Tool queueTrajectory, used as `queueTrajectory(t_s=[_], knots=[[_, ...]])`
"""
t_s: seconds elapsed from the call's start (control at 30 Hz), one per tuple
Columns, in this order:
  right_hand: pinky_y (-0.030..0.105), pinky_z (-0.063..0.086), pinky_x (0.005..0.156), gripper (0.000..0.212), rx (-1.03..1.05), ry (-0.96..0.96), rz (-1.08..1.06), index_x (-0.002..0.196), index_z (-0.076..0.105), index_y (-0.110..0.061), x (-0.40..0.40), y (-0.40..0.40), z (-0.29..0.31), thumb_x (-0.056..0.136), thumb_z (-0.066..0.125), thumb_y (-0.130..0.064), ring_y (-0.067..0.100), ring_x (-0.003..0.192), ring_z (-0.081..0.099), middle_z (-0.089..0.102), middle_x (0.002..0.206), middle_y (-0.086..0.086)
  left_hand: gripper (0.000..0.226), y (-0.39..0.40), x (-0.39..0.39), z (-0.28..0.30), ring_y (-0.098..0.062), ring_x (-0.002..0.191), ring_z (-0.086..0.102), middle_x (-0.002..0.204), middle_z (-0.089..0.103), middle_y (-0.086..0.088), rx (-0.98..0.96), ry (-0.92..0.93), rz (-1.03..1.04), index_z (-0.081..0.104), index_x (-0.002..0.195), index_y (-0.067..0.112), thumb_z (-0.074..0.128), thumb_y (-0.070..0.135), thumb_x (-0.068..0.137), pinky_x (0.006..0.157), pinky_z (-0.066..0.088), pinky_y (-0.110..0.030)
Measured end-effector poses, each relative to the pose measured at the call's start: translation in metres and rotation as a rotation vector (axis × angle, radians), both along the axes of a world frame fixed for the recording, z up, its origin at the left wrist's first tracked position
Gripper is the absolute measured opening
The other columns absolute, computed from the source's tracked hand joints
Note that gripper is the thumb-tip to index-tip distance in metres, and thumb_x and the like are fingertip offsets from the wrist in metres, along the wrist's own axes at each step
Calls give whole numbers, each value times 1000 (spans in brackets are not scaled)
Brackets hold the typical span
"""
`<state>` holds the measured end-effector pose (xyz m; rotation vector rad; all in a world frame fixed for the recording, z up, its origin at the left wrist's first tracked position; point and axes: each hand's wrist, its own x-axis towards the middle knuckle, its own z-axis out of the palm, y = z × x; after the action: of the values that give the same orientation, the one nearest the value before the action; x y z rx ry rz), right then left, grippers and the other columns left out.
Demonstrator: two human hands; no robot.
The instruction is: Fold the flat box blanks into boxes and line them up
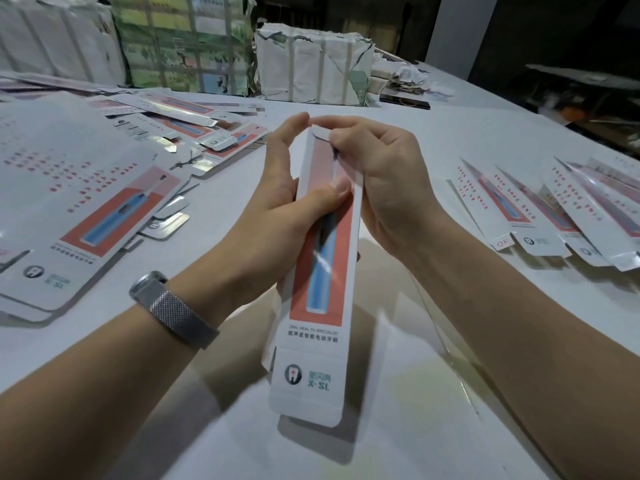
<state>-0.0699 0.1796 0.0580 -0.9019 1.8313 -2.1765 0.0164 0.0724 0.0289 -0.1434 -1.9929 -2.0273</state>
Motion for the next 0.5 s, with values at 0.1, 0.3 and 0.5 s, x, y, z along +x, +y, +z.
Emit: queueTrajectory(t_s=[0.1,0.3,0.5], knots=[[74,45,73,23,-12,-22,-46,90,75,-8,0,0,0,93,53,-5,30,76,60,66,84,17,70,0,-1,-3,-30,69,73,88,72,-1,-19,16,-23,20,145,48,60,30,91,66,60,-40],[58,52,80,30,-11,-55,-30,83,76,-10,-3,3,4,92,49,0,27,78,60,68,85,15,70,-4,-1,-4,-28,67,72,95,72,-2,-50,37,-49,22,142,53,62,29,90,67,60,-39],[36,54,74,30,74,-10,4,82,76,-13,-9,9,8,92,50,0,19,78,64,72,84,8,75,-9,-2,-4,-22,68,73,99,74,-2,-90,65,-55,18,147,47,62,23,92,67,61,-35]])
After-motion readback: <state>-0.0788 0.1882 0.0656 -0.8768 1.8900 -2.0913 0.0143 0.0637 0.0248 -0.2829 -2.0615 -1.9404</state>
